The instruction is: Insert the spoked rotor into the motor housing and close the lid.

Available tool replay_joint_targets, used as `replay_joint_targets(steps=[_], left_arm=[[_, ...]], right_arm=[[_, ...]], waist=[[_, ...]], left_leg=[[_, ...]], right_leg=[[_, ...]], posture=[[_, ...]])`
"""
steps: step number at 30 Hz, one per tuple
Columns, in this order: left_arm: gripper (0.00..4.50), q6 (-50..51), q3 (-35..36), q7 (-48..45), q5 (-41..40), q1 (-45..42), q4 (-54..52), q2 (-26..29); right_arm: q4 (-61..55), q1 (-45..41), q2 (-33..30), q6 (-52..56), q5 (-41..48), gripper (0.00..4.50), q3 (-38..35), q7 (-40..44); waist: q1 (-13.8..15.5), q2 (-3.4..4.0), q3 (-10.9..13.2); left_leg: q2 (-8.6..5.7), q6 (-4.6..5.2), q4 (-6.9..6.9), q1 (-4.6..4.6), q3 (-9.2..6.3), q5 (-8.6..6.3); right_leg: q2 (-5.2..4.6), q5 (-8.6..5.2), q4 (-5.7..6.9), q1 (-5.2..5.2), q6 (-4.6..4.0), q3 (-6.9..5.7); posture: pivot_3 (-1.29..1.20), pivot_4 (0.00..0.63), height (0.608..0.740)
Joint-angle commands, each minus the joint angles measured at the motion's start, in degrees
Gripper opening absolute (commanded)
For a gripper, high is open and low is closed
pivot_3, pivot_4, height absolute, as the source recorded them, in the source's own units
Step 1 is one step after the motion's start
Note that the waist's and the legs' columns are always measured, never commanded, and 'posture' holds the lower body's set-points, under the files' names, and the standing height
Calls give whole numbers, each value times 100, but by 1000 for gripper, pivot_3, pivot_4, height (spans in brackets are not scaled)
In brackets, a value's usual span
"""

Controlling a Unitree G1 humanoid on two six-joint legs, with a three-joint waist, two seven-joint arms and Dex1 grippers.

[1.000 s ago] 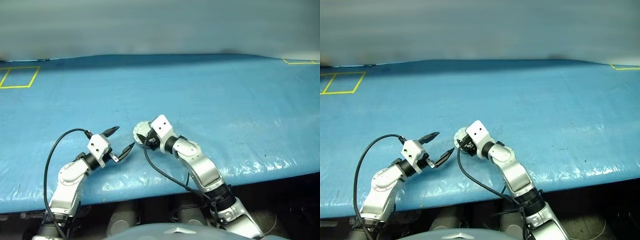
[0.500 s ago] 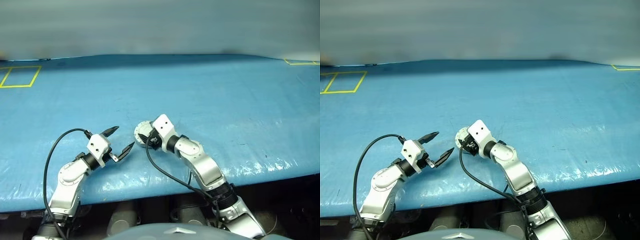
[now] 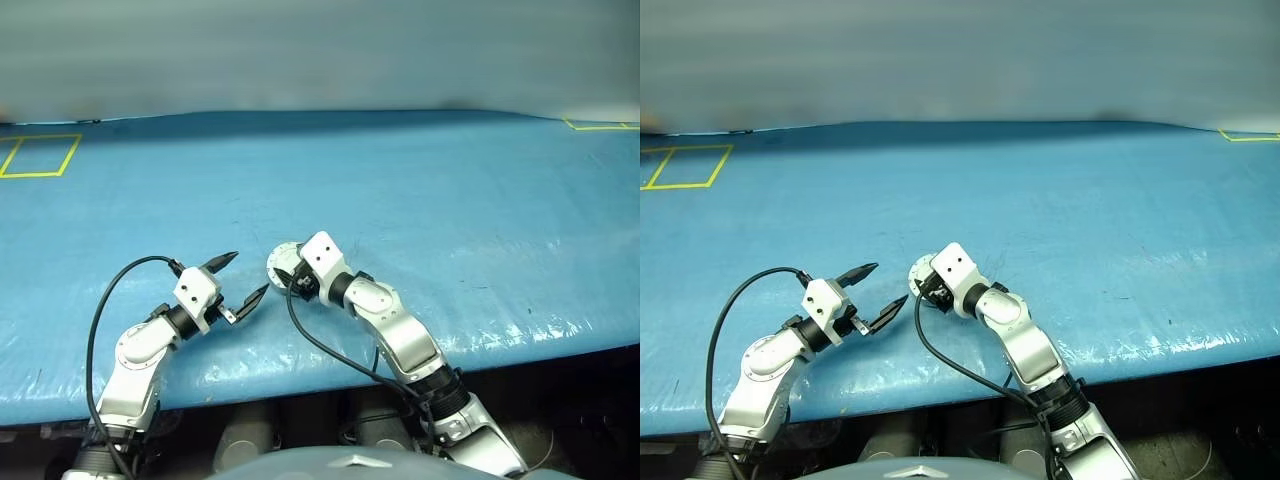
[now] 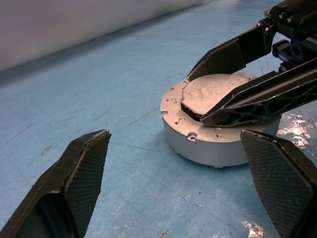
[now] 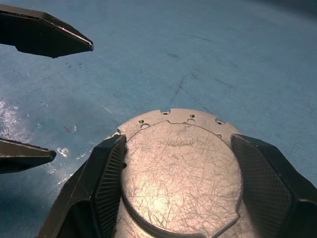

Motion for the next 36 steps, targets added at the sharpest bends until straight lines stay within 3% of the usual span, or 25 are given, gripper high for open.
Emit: replay_joint_targets(steps=[1,5,8,18,19,36], left_arm=[[4500,155,19,22,-125,-31,-225,-65],[4500,481,20,-17,-422,-153,-297,-246],[3567,691,66,-91,-737,-282,-274,-421],[208,670,-140,-32,-208,-709,166,-511],[25,661,-164,-28,-141,-726,210,-493],[25,1121,-479,-134,150,-742,206,-434]], right_arm=[[205,74,-79,183,-139,3049,117,23],[178,82,-92,199,-111,3049,106,11],[164,85,-100,205,-106,3049,97,4],[44,130,-120,247,-102,3049,63,-67],[27,137,-123,254,-97,3049,53,-71],[-189,195,-125,333,-56,3049,19,-88]], waist=[[1,-1,0],[4,0,0],[7,-3,-2],[9,-4,-2],[9,-4,-2],[26,-5,-3]], left_leg=[[0,0,0,1,0,0],[1,0,-1,1,-1,-1],[1,0,0,1,-1,-1],[0,3,-1,0,0,-2],[0,3,-1,0,0,-2],[-3,8,-2,-2,-3,-6]], right_leg=[[-3,0,0,0,0,0],[-15,0,0,0,-1,-1],[-15,0,0,2,-2,-1],[10,0,-1,1,-4,0],[11,-1,-1,1,-4,-1],[-28,-2,-5,1,-5,-9]], posture=[[0,150,740],[0,150,740],[0,150,740],[0,150,740],[0,150,740],[0,150,740]])
